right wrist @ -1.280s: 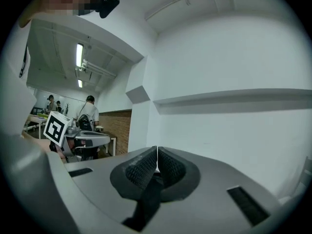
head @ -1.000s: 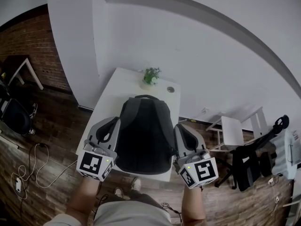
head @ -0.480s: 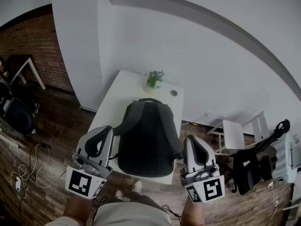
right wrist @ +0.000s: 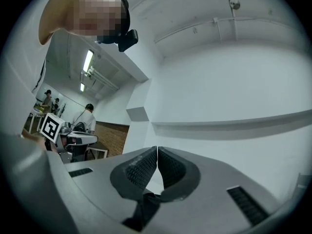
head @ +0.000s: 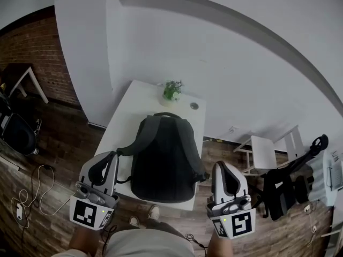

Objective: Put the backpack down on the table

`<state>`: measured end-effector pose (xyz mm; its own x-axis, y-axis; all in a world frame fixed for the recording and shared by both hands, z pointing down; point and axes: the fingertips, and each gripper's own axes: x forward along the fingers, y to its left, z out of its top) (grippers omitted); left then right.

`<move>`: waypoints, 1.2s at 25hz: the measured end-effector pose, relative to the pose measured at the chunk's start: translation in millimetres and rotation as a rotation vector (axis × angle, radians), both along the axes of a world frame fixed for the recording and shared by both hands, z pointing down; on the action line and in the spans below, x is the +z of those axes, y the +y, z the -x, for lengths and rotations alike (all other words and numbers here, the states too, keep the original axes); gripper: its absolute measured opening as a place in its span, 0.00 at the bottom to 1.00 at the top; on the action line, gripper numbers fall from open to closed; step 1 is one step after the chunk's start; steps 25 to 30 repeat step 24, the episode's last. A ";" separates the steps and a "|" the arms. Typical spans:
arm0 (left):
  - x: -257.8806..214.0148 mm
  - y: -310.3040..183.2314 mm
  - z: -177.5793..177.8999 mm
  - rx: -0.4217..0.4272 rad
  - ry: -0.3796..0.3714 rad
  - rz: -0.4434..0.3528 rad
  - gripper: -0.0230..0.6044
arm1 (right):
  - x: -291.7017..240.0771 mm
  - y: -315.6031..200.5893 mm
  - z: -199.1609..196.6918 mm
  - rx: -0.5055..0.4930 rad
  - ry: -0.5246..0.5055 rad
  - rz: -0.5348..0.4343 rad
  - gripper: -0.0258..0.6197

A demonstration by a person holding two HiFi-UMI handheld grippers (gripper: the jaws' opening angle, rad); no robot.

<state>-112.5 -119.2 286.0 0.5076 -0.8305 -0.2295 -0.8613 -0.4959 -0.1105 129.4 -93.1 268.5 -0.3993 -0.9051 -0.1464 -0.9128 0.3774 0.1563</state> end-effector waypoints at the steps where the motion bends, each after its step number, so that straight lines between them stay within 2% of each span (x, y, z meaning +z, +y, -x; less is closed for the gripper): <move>1: -0.7 -1.0 -0.3 -0.001 -0.001 -0.005 0.07 | -0.1 -0.8 -1.1 0.005 0.002 -0.005 0.10; 11: -4.6 -5.8 4.0 -0.015 0.010 -0.011 0.06 | 5.2 -9.8 9.3 -0.035 -0.003 0.020 0.10; 30: -2.2 -10.9 1.2 -0.014 0.006 -0.004 0.06 | 12.1 -16.4 8.2 -0.043 -0.013 0.030 0.10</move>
